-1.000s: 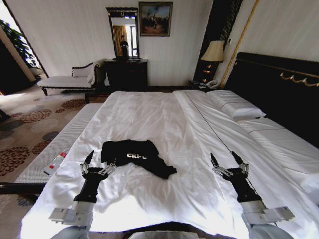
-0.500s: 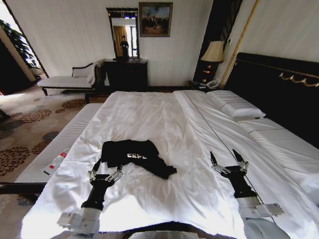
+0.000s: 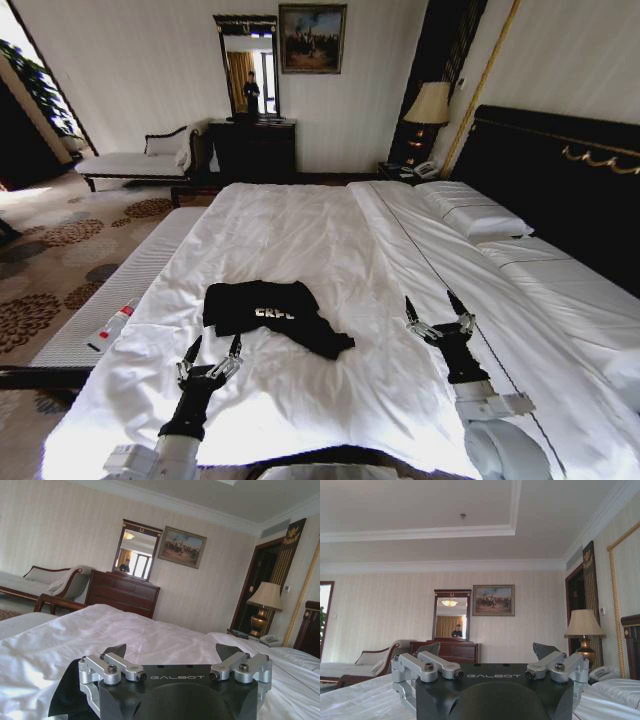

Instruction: Fold the clothes on the bed.

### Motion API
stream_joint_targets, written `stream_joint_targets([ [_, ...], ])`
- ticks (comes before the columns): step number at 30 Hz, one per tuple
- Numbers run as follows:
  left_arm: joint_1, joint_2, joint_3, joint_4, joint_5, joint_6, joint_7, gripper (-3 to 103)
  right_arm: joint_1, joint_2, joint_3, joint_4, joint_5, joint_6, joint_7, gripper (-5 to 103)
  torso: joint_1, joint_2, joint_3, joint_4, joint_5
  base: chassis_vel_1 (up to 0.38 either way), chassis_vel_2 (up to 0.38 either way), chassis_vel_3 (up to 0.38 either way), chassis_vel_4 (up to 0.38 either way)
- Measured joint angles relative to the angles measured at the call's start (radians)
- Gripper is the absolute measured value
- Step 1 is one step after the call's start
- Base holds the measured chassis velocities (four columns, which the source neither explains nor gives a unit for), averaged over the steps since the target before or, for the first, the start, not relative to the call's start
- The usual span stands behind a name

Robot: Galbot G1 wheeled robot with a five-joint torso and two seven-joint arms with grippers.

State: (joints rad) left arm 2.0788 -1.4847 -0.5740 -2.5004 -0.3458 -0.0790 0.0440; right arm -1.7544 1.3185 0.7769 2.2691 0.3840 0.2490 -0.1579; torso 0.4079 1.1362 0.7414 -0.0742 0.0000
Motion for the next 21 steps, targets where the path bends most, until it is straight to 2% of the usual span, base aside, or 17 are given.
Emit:
stream_joint_targets([
  [4,-0.029,0.046,-0.011,0.0,0.009,0.012,0.0,100,-0.015,-0.01,0.014,0.005,0.044,-0.007,0.006,100,0.0,0.0,0.0,-0.0001,-0.0001,0.0,0.0,0.0,0.0],
  [7,-0.05,0.114,-0.029,0.0,-0.003,0.038,-0.017,100,-0.057,-0.004,0.023,0.032,0.074,-0.024,0.031,100,0.0,0.0,0.0,-0.0001,-0.0003,0.0,0.0,0.0,0.0],
  [9,-0.063,0.163,-0.045,0.0,0.005,0.05,-0.029,100,-0.075,0.012,0.023,0.043,0.068,-0.032,0.032,100,0.0,0.0,0.0,-0.0004,-0.0003,0.0,0.0,0.0,0.0],
  [12,-0.071,0.186,-0.046,0.0,0.003,0.07,-0.038,100,-0.07,0.031,0.023,0.036,0.045,-0.03,0.026,100,0.0,0.0,0.0,-0.0005,-0.0003,0.0,0.0,0.0,0.0],
  [16,-0.08,0.167,-0.025,0.0,0.0,0.089,-0.029,100,-0.045,0.056,0.016,0.008,0.011,-0.013,0.01,100,0.0,0.0,0.0,-0.0001,-0.0003,0.0,0.0,0.0,0.0],
  [21,-0.07,0.127,-0.006,0.0,-0.032,0.053,-0.002,100,-0.008,0.059,0.013,-0.025,-0.002,0.005,0.0,100,0.0,0.0,0.0,0.0,0.0003,0.0,0.0,0.0,0.0],
])
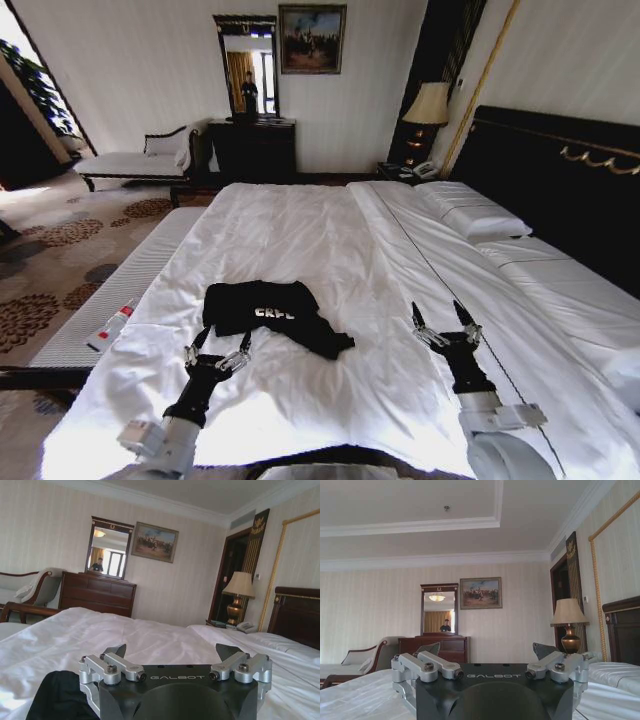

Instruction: Fold the clothes on the bed.

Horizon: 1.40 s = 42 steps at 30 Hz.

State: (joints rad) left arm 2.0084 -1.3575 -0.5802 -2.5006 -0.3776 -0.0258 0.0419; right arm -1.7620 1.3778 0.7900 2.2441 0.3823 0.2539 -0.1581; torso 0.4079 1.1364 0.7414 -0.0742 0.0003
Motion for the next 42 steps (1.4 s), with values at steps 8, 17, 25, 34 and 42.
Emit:
stream_joint_targets([
  [8,-0.016,-0.054,-0.01,0.0,-0.043,-0.028,0.009,100,0.043,0.007,-0.006,-0.005,0.0,0.005,-0.007,100,0.0,0.0,0.0,-0.0001,-0.0003,0.0,0.0,0.0,0.0],
  [17,-0.012,-0.079,-0.023,0.0,-0.017,-0.048,0.002,100,0.071,0.008,-0.021,-0.032,-0.004,0.013,-0.011,100,0.0,0.0,0.0,-0.0001,-0.0003,0.0,0.0,0.0,0.0],
  [25,-0.003,-0.083,-0.048,0.001,0.001,-0.073,-0.002,100,0.083,0.024,-0.032,-0.039,-0.029,0.016,-0.019,100,0.0,0.0,0.0,-0.0001,-0.0003,0.0,0.0,0.0,0.0],
  [34,-0.007,-0.091,-0.039,0.001,0.009,-0.08,-0.004,100,0.082,0.034,-0.033,-0.045,-0.042,0.018,-0.022,100,0.0,0.0,0.0,-0.0001,-0.0004,0.0,0.0,0.0,0.0],
  [42,-0.007,-0.101,-0.043,0.001,0.012,-0.086,-0.007,100,0.085,0.025,-0.028,-0.046,-0.038,0.018,-0.022,100,0.0,0.0,0.0,-0.0002,-0.0003,0.0,0.0,0.0,0.0],
])
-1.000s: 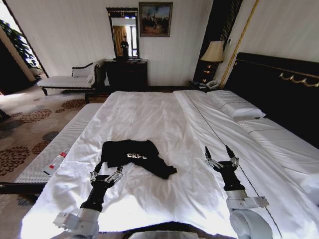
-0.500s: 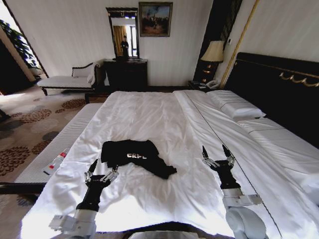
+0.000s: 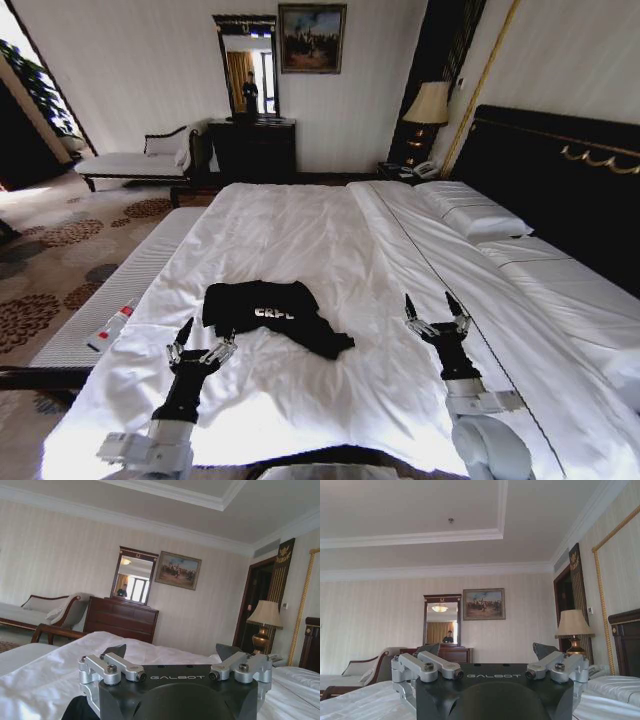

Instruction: Fold the clothes on the bed.

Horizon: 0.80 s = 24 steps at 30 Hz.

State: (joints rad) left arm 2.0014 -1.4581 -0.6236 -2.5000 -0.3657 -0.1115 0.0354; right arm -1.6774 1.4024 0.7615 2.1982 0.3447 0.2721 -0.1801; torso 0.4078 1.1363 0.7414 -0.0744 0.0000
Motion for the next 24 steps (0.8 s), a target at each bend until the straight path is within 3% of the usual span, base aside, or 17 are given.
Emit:
stream_joint_targets([
  [24,0.025,0.006,-0.008,0.0,0.025,-0.016,-0.01,100,0.001,0.011,-0.004,0.011,0.007,0.012,-0.001,100,0.0,0.0,0.0,0.0,-0.0001,0.032,0.033,-0.034,-0.032],
])
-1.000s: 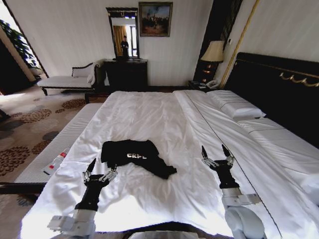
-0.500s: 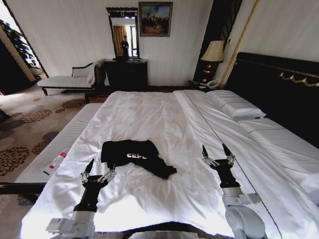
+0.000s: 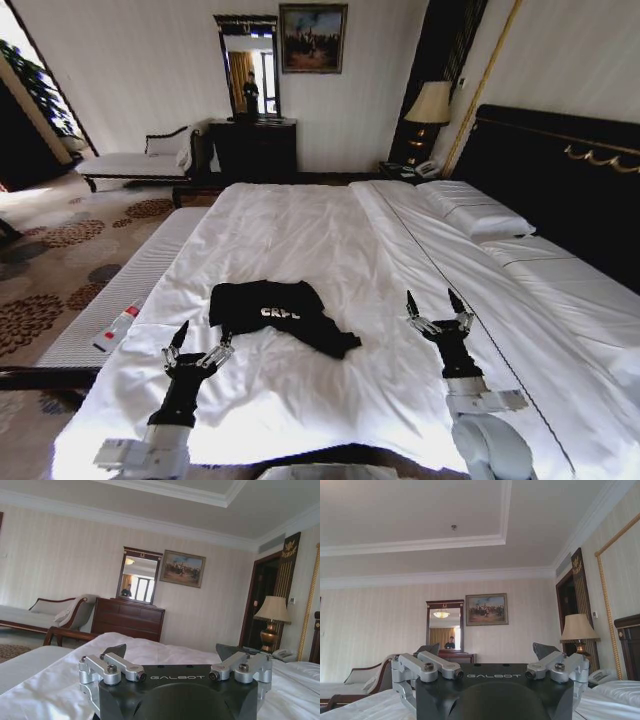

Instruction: Fold the clothes on the bed.

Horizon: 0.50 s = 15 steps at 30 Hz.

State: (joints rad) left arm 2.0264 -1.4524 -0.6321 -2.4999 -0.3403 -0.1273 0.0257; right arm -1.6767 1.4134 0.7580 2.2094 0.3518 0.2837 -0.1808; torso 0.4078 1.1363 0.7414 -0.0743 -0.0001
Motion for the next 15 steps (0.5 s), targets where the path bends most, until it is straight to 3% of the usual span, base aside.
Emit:
stream_joint_targets([
  [15,0.004,-0.001,-0.001,0.0,0.002,-0.007,-0.001,100,-0.008,0.009,0.001,0.005,-0.008,0.005,-0.001,100,0.0,0.0,0.0,0.0,0.0002,0.068,0.064,-0.062,-0.07],
])
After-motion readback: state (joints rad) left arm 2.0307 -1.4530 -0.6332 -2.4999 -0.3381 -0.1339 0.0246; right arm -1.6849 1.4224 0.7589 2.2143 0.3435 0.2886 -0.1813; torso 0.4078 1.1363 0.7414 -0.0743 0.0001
